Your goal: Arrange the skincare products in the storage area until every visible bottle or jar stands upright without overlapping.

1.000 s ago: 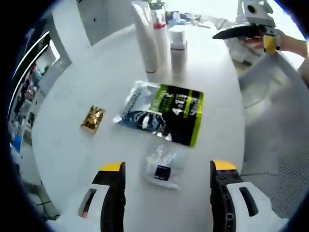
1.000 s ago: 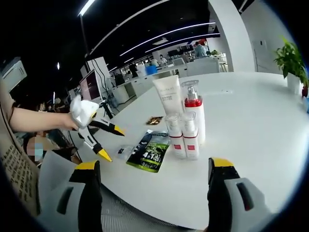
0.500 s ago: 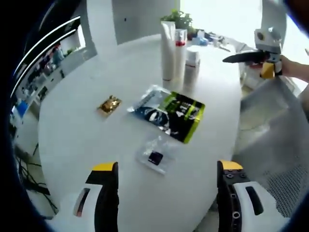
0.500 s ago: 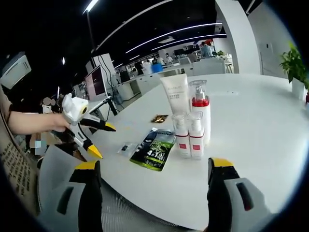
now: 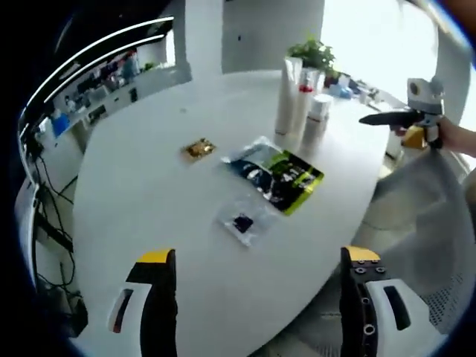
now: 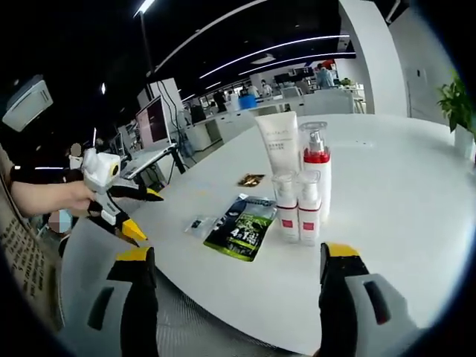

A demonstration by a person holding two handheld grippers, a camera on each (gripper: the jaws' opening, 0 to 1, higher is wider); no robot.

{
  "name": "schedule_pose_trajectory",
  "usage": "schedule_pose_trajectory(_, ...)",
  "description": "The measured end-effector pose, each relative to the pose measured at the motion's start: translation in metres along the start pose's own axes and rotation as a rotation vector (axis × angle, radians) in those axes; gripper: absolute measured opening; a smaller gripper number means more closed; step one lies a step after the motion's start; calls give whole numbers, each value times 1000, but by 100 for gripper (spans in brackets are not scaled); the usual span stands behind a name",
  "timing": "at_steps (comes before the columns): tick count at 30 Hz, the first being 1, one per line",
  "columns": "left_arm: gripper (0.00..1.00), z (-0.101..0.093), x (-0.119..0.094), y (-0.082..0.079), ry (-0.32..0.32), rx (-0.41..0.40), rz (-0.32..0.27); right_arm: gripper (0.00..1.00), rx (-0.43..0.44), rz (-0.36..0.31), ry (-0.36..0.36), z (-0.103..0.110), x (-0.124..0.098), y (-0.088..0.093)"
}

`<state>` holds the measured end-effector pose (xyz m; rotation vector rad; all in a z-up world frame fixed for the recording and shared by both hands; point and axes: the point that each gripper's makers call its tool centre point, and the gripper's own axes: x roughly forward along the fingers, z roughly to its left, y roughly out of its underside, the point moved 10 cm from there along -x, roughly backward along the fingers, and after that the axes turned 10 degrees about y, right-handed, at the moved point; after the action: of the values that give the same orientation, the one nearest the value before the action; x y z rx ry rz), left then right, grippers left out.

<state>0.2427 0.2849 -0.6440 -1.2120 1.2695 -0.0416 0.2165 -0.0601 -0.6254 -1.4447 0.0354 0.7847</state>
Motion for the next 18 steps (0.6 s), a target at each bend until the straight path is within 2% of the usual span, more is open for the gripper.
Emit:
schedule_pose_trajectory(4, 89, -4, -7, 5, -24, -8, -7, 91, 0, 2, -5, 0, 0, 0)
schedule_pose_trajectory(9, 89, -8, -12, 8, -47, -42, -47, 91, -1, 4, -7, 0, 0, 0)
schedule_pose_trajectory(18, 88, -11, -14, 6, -67, -28, -47, 91, -2, 5, -9, 0, 0, 1)
